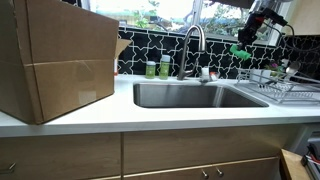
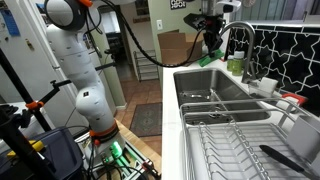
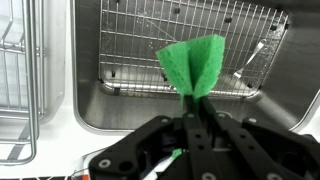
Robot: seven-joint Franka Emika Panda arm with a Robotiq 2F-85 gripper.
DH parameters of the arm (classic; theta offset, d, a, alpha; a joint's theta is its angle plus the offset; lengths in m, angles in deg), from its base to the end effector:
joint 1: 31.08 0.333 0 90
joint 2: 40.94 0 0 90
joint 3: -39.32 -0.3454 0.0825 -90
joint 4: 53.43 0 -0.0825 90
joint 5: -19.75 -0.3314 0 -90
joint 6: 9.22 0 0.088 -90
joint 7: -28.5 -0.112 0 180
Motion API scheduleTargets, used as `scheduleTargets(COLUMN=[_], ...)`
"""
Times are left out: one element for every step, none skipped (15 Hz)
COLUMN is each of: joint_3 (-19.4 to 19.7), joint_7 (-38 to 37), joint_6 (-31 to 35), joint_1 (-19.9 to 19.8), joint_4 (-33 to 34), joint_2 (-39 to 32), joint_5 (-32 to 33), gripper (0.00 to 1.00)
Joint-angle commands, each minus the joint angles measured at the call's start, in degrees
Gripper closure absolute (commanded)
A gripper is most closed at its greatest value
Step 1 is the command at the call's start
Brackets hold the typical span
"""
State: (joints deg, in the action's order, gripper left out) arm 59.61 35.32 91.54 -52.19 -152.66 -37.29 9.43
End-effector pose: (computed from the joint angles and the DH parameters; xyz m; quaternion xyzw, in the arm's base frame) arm 0.3800 -0.3209 0.6291 -0.9452 0.3079 -0.0800 0.0738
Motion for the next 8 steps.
scheduleTargets(joint_3=[0.62, 0.64, 0.64, 0.65, 0.65, 0.66, 0.67, 0.68], joint_7=[-0.32, -0.23, -0.22, -0.13, -0.11, -0.01, -0.01, 0.01], joint_6=[-1.13, -1.19, -1.17, -1.21, -1.23, -1.26, -1.27, -1.28], joint_1=[0.23, 0.22, 0.24, 0.24, 0.24, 0.23, 0.22, 0.21], joint_4=[0.09, 0.11, 0.18, 0.21, 0.2, 0.2, 0.21, 0.2], joint_2=[0.61, 0.62, 0.52, 0.53, 0.55, 0.57, 0.57, 0.57], joint_5=[0.19, 0.24, 0.1, 0.13, 0.18, 0.2, 0.19, 0.22], gripper=[0.97, 0.99, 1.0, 1.0, 0.99, 0.99, 0.99, 0.99])
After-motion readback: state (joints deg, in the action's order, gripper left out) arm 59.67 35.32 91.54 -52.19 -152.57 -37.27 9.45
